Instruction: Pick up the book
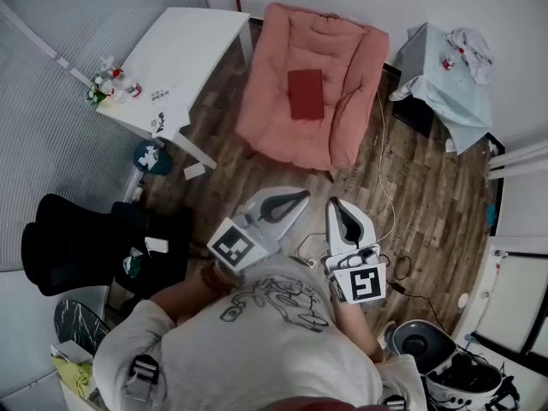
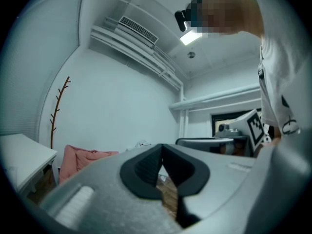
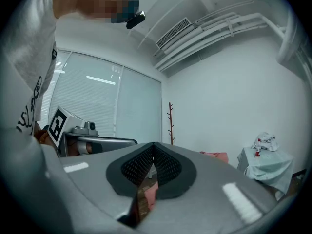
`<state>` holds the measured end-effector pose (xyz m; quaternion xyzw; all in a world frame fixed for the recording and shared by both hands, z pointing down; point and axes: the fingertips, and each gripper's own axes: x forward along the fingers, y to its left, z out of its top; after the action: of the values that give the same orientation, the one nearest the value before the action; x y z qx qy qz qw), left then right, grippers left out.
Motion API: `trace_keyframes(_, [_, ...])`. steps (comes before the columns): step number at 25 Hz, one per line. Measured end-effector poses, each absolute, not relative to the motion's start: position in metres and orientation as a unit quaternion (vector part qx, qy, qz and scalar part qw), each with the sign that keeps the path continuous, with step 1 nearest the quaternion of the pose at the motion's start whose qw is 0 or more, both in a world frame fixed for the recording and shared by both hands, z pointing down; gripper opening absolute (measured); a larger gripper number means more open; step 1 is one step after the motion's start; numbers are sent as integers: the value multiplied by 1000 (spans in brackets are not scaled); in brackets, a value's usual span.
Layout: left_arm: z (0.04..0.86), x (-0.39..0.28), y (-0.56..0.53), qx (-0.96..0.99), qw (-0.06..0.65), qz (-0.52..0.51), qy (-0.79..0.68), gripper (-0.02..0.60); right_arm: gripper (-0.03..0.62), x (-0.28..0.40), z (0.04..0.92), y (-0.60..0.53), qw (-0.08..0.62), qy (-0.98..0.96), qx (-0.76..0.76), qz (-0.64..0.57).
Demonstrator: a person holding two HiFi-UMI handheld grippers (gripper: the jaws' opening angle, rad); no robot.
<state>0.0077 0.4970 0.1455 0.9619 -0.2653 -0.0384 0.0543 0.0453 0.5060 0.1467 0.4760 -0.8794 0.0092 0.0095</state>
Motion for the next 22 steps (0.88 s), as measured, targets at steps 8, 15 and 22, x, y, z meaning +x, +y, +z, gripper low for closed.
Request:
trace_keyframes(8, [156, 3, 450, 960, 61, -38, -269, 5, 6, 38, 155, 466, 16, -882, 471, 17])
trace_keyframes(15, [157, -1, 391, 963, 60, -37, -261, 5, 6, 33, 160, 406, 20, -881, 472, 20])
trace_keyframes(22, [157, -20, 325, 963, 61, -36, -259, 5, 6, 13, 161, 340, 18, -882, 470, 23])
